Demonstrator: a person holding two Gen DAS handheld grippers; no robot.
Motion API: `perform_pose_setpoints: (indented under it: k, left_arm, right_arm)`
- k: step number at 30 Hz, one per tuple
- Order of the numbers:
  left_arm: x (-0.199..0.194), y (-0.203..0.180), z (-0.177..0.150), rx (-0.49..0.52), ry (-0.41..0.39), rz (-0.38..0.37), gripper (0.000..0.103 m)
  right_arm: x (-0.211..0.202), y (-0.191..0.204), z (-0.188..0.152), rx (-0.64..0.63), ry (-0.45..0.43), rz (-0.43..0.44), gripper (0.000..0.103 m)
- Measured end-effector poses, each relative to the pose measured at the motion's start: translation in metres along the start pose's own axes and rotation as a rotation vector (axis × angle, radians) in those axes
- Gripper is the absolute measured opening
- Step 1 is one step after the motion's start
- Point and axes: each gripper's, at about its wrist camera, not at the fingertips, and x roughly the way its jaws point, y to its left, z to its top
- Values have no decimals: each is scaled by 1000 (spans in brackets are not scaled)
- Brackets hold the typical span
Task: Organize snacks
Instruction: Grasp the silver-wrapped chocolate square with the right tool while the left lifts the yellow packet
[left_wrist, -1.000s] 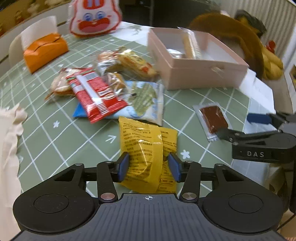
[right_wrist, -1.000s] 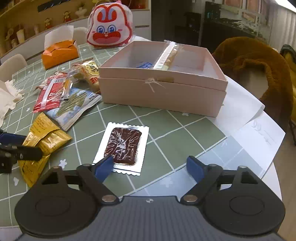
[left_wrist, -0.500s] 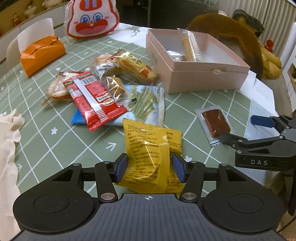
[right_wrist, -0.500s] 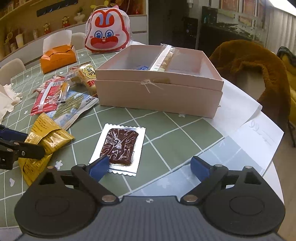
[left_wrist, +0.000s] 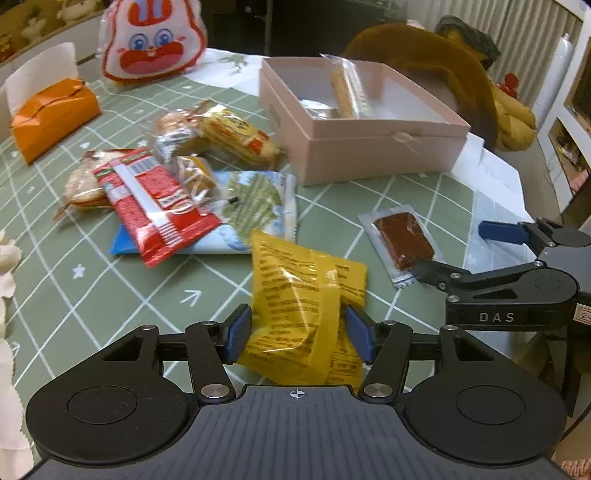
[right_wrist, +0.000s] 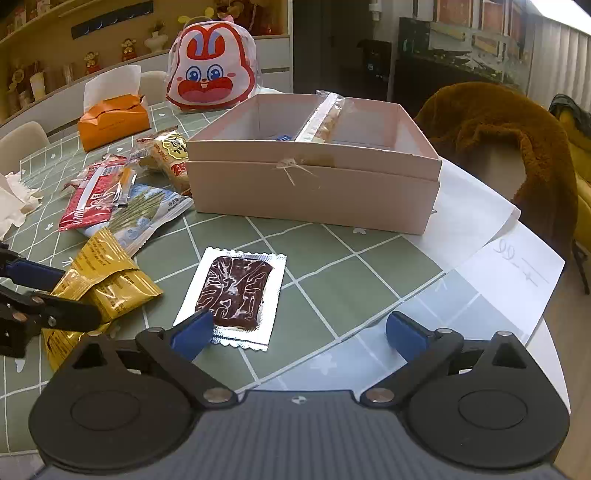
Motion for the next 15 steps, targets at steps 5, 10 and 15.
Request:
perform_pose_setpoints:
  k: [5,10,15]
  left_arm:
    - [-4,13,-2,-58,-8,38,64]
    - [-2,18,-4,-87,9,-21,63]
    - [3,13,-1,-93,29,-69,64]
  right_arm:
    - [1,0,1,-8,4,4,103]
    - [1,-1,-1,-12,-7,11,103]
    - [1,-1,-1,-11,-9,10,103]
